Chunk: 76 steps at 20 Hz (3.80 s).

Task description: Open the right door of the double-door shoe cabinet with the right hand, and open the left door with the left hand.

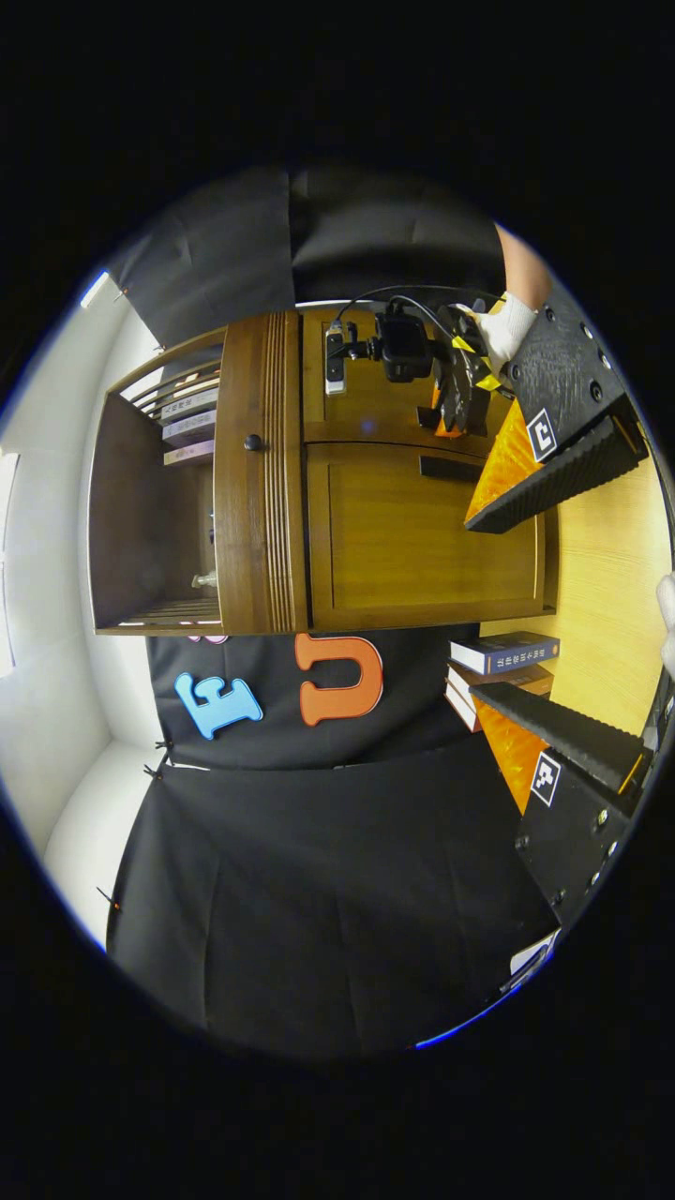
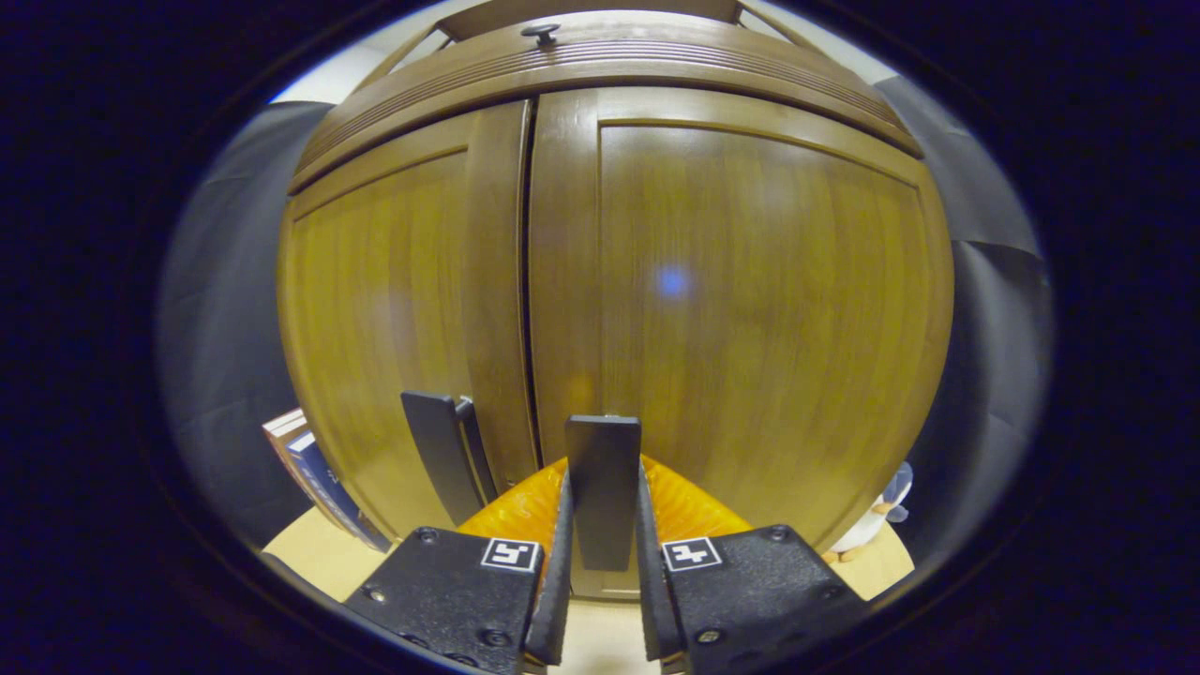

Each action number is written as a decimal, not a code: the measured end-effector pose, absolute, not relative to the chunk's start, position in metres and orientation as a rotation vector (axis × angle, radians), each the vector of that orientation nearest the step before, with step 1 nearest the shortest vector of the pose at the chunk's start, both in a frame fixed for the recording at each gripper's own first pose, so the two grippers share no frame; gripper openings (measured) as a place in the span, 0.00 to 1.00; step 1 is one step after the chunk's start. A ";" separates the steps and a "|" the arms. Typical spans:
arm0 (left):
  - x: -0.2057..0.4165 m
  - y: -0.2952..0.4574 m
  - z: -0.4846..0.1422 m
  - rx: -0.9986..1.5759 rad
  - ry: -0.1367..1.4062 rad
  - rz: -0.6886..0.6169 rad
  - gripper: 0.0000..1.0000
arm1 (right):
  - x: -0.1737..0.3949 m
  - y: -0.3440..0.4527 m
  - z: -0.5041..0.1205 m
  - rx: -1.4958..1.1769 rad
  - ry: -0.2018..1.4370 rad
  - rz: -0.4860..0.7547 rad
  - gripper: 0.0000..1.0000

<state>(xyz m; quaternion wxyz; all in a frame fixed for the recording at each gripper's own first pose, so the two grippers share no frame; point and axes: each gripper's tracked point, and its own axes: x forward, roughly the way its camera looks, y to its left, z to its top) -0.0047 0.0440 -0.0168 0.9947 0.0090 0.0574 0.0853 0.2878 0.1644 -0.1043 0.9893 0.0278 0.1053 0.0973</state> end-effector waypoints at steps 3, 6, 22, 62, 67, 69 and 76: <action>-0.010 0.044 -0.021 0.011 0.115 0.160 0.96 | 0.282 0.163 -0.104 0.048 0.227 0.226 0.31; -0.019 0.044 -0.023 0.008 0.113 0.151 0.96 | 0.268 0.159 -0.107 0.032 0.228 0.246 0.31; -0.049 0.028 -0.032 -0.011 0.097 0.011 0.96 | 0.163 0.100 -0.112 0.026 0.250 0.212 0.29; -0.095 -0.260 -0.018 0.003 0.132 -0.031 0.96 | 0.100 -0.158 -0.122 0.112 0.269 0.452 0.04; -0.106 -0.261 -0.014 0.001 0.137 0.007 0.96 | 0.098 -0.163 -0.122 0.090 0.255 0.502 0.05; -0.109 -0.261 -0.015 -0.007 0.144 0.016 0.96 | 0.099 -0.163 -0.122 0.100 0.245 0.509 0.05; -0.117 -0.251 -0.015 0.002 0.144 0.038 0.96 | 0.083 -0.180 -0.128 0.053 0.209 0.470 0.14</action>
